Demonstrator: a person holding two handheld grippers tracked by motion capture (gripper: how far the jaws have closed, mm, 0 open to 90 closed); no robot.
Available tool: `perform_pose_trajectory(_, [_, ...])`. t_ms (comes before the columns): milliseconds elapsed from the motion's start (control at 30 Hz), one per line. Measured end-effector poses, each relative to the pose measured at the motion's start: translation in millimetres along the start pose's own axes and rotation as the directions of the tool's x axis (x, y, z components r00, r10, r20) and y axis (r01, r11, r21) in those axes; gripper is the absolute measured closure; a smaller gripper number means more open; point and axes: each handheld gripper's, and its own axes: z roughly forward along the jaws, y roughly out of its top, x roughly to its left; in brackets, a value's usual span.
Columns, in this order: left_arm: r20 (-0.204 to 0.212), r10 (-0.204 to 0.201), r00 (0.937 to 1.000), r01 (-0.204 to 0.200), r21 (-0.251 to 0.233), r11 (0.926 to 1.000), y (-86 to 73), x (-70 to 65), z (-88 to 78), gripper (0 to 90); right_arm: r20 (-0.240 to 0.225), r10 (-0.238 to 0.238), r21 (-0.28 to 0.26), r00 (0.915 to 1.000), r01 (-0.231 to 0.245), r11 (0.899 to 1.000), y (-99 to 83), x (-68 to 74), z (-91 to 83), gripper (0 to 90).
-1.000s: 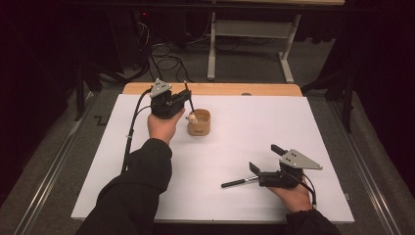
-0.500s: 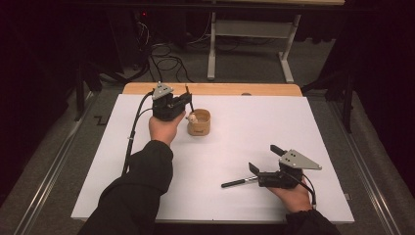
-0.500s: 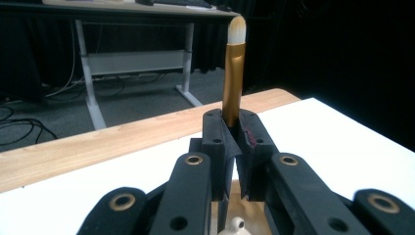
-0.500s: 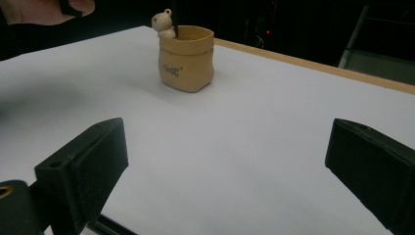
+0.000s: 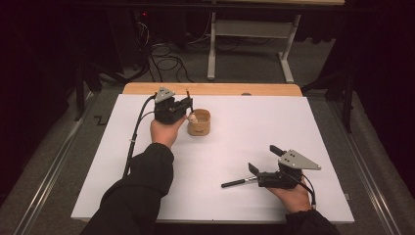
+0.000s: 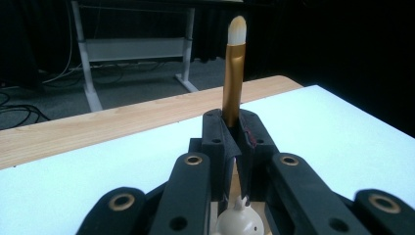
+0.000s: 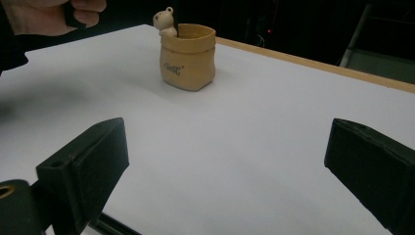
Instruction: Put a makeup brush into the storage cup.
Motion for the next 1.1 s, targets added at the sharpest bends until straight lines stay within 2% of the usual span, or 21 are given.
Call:
perform_pose_trajectory(33, [-0.005, 0.003, 1.0, -0.003, -0.004, 1.0, 0.5, -0.1, -0.7, 77.4, 0.0, 0.0, 0.0, 1.0, 0.0, 1.0, 0.0, 0.1, 0.0, 3.3])
perform_pose_trajectory(200, [-0.05, 0.003, 0.9988, -0.003, -0.005, 1.0, 5.3, 1.2, -7.7, 37.0, -0.001, -0.001, -0.002, 1.0, 0.001, 1.0, -0.1, -0.3, 0.3, 3.4])
perform_pose_trajectory(300, [-0.063, 0.003, 0.998, -0.003, 0.002, 1.0, 8.0, 4.1, -14.7, 27.4, 0.002, -0.004, 0.001, 1.0, 0.004, 1.0, -0.2, 0.2, 0.6, 3.4])
perform_pose_trajectory(633, [-0.048, -0.012, 0.9988, 0.012, 0.006, 0.9999, -0.3, 9.1, -40.2, 20.9, 0.005, -0.01, 0.003, 0.9999, 0.01, 1.0, 0.0, 2.2, 0.3, 3.4])
perform_pose_trajectory(733, [-0.044, -0.014, 0.9989, 0.016, 0.045, 0.9989, -5.9, 10.7, -46.4, 17.4, 0.005, -0.012, 0.003, 0.9999, 0.012, 1.0, -0.2, 2.0, 0.6, 3.5])
perform_pose_trajectory(1100, [-0.036, -0.003, 0.9994, 0.005, 0.053, 0.9986, -31.4, 13.2, -79.2, 15.3, 0.011, -0.013, 0.007, 0.9999, 0.013, 1.0, -0.4, 2.2, 0.3, 3.5])
